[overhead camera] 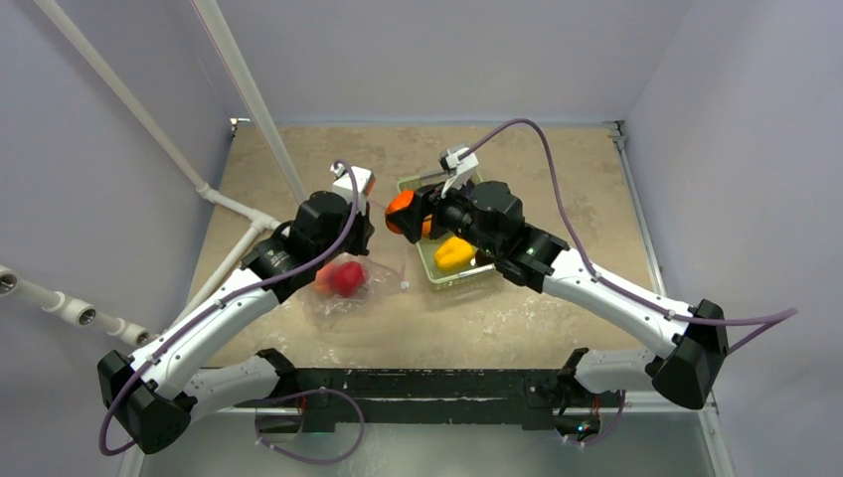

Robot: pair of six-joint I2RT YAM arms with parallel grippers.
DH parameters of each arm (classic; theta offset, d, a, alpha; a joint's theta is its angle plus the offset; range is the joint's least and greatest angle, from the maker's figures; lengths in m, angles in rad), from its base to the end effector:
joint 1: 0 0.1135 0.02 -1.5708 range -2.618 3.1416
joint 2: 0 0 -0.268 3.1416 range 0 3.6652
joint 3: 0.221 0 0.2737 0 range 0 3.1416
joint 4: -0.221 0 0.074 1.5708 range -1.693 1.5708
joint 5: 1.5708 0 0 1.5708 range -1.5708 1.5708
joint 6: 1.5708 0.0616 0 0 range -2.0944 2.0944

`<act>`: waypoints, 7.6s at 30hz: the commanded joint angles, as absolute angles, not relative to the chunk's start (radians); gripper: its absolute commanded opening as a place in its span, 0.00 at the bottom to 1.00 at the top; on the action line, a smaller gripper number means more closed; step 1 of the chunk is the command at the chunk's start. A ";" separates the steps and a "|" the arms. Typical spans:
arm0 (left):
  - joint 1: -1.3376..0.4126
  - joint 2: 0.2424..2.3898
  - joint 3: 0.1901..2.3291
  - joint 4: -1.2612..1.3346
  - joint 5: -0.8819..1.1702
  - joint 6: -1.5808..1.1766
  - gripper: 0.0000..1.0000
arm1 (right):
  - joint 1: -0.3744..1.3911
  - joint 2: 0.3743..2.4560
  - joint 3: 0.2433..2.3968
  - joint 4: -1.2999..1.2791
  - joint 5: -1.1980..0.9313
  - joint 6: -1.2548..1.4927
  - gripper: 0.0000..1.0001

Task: Place the food in the zip-top bag and seal the zipper
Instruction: Place the fake vegetable in the zipper food storage bag, then adjust the zipper food storage bag at the center of the board, then pick up the fake vegetable from the bin.

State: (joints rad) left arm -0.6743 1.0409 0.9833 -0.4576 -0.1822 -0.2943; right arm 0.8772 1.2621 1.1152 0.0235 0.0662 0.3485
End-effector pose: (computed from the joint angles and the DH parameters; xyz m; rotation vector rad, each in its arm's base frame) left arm 0.2192 -0.1609 0.3230 0.2866 2.0819 -0.3999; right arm 0.2243 0.2634 0.3724 -0.4121 1.7207 0.8510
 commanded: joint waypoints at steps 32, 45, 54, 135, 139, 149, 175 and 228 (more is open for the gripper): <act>-0.673 1.013 0.987 -0.421 -0.179 -0.278 0.00 | 0.972 1.375 1.030 0.190 0.104 0.339 0.95; -0.673 1.020 0.988 -0.422 -0.176 -0.278 0.00 | 0.972 1.275 1.055 0.092 0.242 0.373 0.96; -0.674 1.019 0.987 -0.421 -0.176 -0.277 0.00 | 0.958 1.273 1.103 -0.099 0.477 0.443 0.95; -0.677 0.804 0.966 -0.557 -0.094 -0.467 0.00 | 0.962 1.407 1.215 -0.100 0.223 0.451 0.00; -0.677 0.772 1.092 -0.594 -0.172 -0.428 0.00 | 0.965 1.370 1.323 -0.175 0.298 0.437 0.00; -0.677 0.768 1.028 -0.610 -0.267 -0.438 0.00 | 0.967 1.389 1.246 -0.126 0.319 0.463 0.00; -0.676 0.809 1.186 -0.627 -0.349 -0.311 0.00 | 0.966 1.471 1.258 -0.036 0.265 0.480 0.00; -0.675 0.789 0.893 -0.457 -0.299 -0.253 0.00 | 0.740 1.485 1.142 -0.316 0.443 0.581 0.99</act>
